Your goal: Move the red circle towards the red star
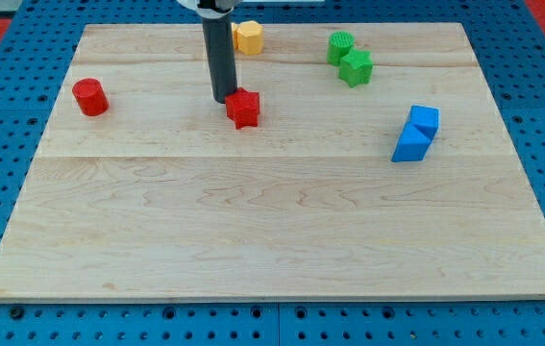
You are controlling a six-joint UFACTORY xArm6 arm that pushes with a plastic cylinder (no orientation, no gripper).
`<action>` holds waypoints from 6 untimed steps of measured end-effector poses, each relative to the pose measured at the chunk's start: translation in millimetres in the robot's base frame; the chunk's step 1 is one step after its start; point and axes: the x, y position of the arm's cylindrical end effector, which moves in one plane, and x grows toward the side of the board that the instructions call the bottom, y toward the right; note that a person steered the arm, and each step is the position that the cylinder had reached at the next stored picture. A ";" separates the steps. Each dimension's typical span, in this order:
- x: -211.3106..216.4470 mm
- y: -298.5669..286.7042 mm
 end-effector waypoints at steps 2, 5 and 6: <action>14.2 0.1; 31.9 -208.2; -7.3 -243.9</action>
